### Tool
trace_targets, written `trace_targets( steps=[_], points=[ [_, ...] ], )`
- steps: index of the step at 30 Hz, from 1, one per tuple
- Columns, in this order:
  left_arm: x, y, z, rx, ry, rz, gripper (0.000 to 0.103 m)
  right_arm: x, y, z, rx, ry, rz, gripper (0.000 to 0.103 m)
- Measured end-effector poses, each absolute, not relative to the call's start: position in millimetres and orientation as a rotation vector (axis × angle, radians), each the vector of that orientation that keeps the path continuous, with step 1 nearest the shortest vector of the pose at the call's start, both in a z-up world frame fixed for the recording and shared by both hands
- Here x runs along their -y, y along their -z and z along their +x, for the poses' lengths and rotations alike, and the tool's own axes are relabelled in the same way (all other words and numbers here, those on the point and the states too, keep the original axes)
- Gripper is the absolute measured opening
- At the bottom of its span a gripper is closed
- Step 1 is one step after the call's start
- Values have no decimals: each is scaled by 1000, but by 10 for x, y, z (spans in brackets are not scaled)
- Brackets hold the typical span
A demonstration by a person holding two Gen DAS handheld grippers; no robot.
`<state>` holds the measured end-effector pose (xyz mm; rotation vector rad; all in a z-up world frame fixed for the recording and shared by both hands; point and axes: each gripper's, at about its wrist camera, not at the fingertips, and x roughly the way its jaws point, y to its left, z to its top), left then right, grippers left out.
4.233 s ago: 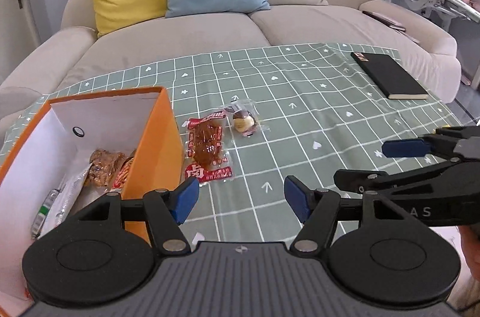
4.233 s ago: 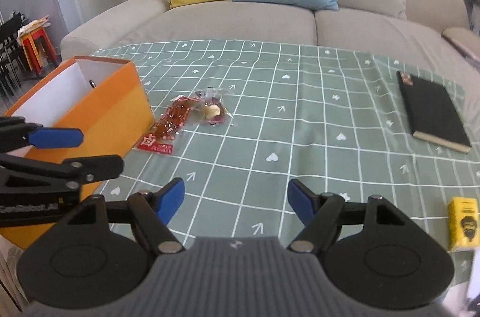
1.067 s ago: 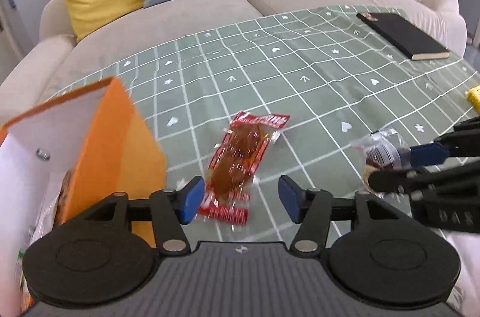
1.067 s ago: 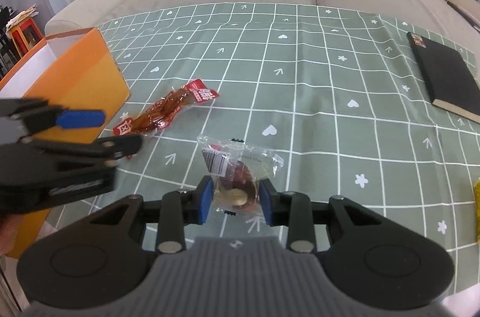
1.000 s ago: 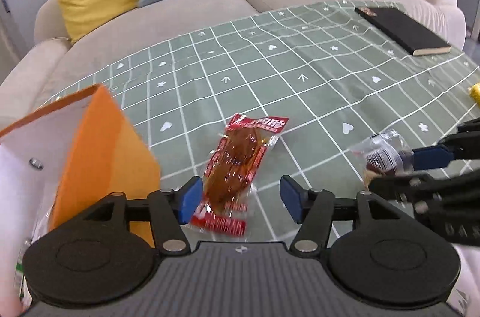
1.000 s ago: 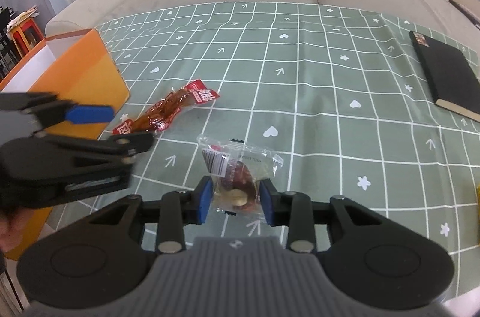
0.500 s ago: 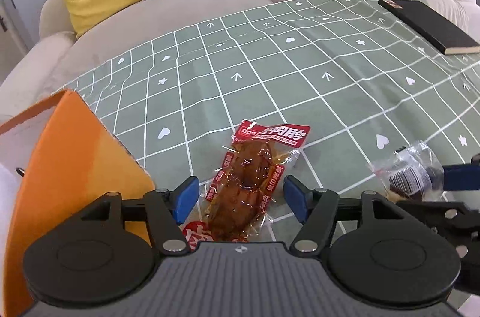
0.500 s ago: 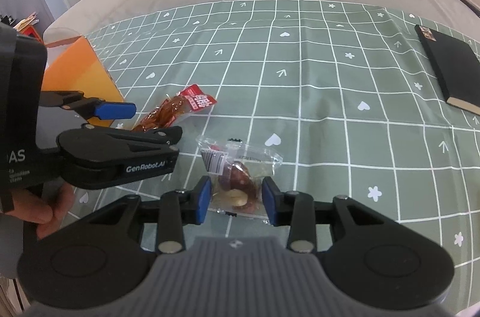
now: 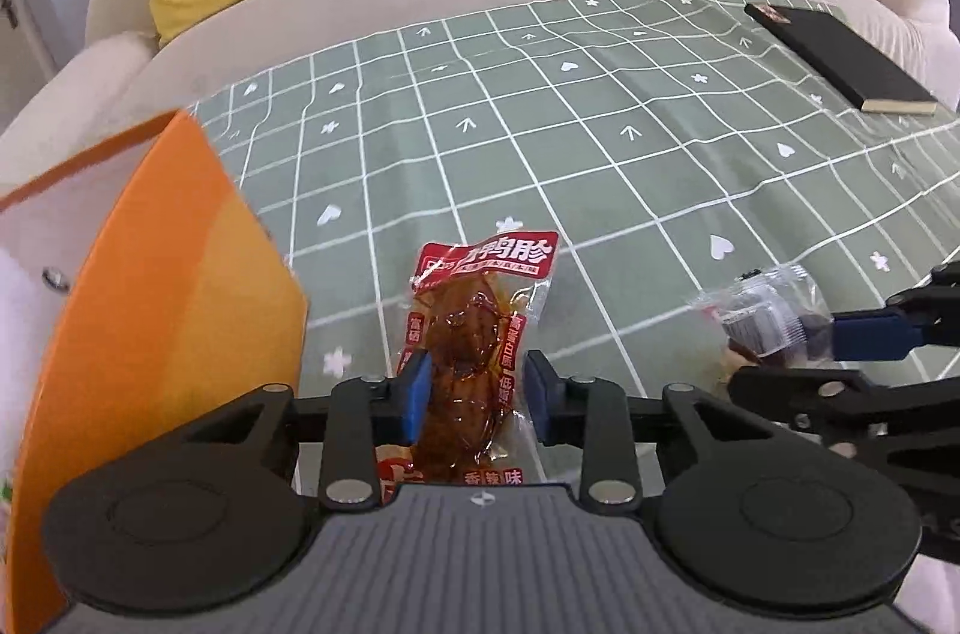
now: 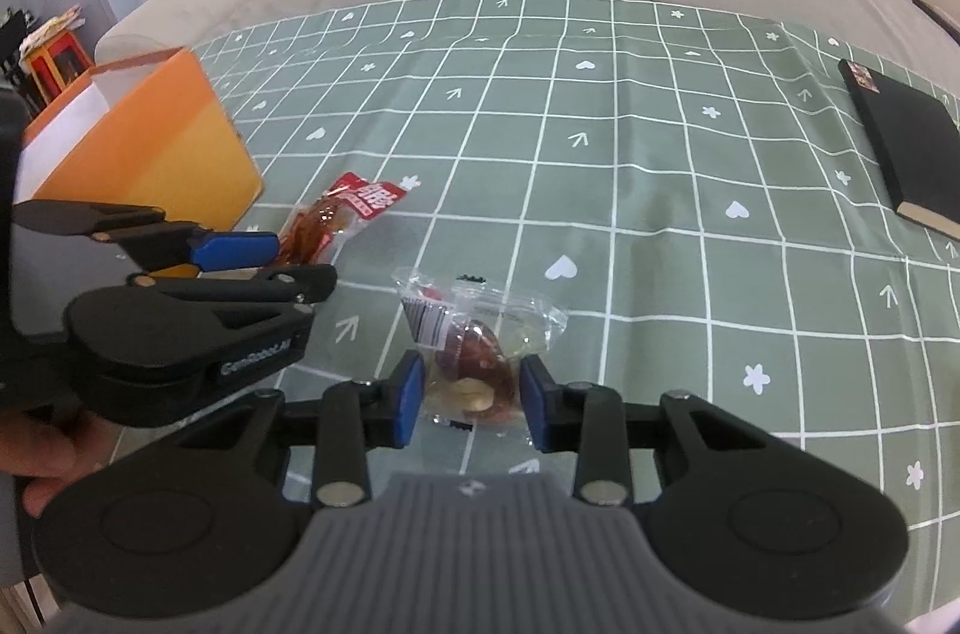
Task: Organize snacks
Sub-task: 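Close right tool on clear packet while left tool lowers over red duck snack, then grasp red duck snack with left tool and lift it off the table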
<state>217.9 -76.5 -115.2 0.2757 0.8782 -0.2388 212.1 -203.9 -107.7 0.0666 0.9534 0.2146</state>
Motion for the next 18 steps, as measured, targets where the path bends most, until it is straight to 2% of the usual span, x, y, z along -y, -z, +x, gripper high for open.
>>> trace_targets(
  steps=[2,6,8,18],
  points=[
    [745,1110,2103,-877,230,255,28,2018,1067,2095,-960,-220,57,32],
    [705,1032,1991,-890,213,207,26,1966,1056,2027,-974,-229,36,31],
    [680,992,1926,-888,213,191,5,1945,1048,1982,-980,-234,26,31],
    [564,791,1613,-859,185,128,0,1906,954,1796,-991,-239,28,31]
  ],
)
